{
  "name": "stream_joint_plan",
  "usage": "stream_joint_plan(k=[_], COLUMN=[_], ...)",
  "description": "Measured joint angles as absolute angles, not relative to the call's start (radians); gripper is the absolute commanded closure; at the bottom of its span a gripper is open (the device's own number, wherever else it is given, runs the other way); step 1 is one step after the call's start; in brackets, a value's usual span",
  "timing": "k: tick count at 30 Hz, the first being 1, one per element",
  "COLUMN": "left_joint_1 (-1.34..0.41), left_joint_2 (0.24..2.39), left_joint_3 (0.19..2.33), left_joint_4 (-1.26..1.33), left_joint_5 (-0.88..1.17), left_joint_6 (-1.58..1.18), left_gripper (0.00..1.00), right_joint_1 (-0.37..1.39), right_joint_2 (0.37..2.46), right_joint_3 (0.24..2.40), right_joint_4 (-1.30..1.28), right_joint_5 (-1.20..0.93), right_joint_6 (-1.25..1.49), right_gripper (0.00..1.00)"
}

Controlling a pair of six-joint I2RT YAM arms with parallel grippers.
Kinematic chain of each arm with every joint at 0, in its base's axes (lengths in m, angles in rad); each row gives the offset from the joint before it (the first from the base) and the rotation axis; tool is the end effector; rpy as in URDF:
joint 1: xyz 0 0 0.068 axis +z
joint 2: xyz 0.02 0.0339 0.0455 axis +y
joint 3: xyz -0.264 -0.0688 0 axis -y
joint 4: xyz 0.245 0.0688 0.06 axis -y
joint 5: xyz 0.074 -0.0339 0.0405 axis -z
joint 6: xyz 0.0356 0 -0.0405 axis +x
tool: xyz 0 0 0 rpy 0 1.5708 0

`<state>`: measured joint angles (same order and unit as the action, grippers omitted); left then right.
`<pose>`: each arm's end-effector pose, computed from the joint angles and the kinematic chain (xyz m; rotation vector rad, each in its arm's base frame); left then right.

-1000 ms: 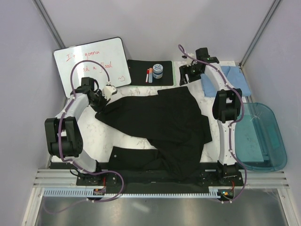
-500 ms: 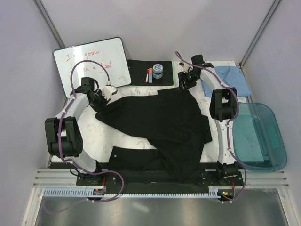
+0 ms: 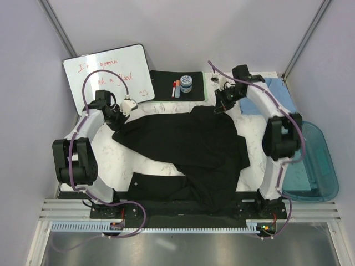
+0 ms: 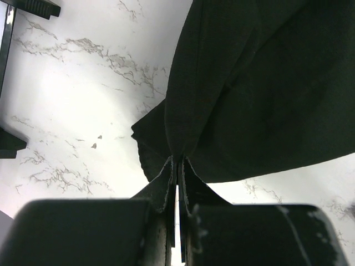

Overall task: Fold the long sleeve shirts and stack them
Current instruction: Flatten the shirt out

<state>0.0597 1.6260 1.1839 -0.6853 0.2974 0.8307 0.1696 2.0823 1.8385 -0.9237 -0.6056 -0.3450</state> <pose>0.3281 0.0092 0.2289 1.0652 2.3901 -0.0997 0.4322 0.0946 0.2478 -0.8196 2.4644 0.7602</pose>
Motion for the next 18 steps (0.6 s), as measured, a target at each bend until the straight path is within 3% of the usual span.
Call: stream_joint_plan(k=[2,5,6,8,10,13,15,18], left_joint_1=[0.06,0.062,0.063,0.064,0.064,0.064,0.064,0.064], left_joint_2=[1.625,1.62,1.618,1.61,1.603,1.6,1.6,1.601], left_joint_3=[1.184,1.184,1.183,1.177,1.171,1.164,1.163,1.163], left_joint_4=[-0.685,-0.686,-0.686,-0.686,-0.686,-0.687,-0.688,-0.687], left_joint_5=[0.298,0.298,0.297,0.298,0.297,0.298,0.298,0.298], left_joint_6=[0.823,0.816,0.815,0.814,0.814,0.814,0.813,0.813], left_gripper=[0.98,0.98,0.98,0.98,0.98,0.98,0.98,0.98], right_joint_1=[0.232,0.451,0.556,0.692,0.708,0.601,0.509,0.402], right_joint_2=[1.836,1.501,1.42,1.333,1.321,1.382,1.433,1.574], right_joint_3=[1.636,1.359,1.27,1.127,1.03,1.023,1.093,1.262], right_joint_4=[-0.918,-0.949,-0.971,-1.03,-1.11,-1.158,-1.169,-1.142], right_joint_5=[-0.607,-0.574,-0.567,-0.553,-0.499,-0.45,-0.454,-0.488], right_joint_6=[-0.441,-0.569,-0.611,-0.677,-0.726,-0.748,-0.737,-0.67], right_gripper=[1.0,0.7,0.48,0.4,0.29,0.3,0.39,0.4])
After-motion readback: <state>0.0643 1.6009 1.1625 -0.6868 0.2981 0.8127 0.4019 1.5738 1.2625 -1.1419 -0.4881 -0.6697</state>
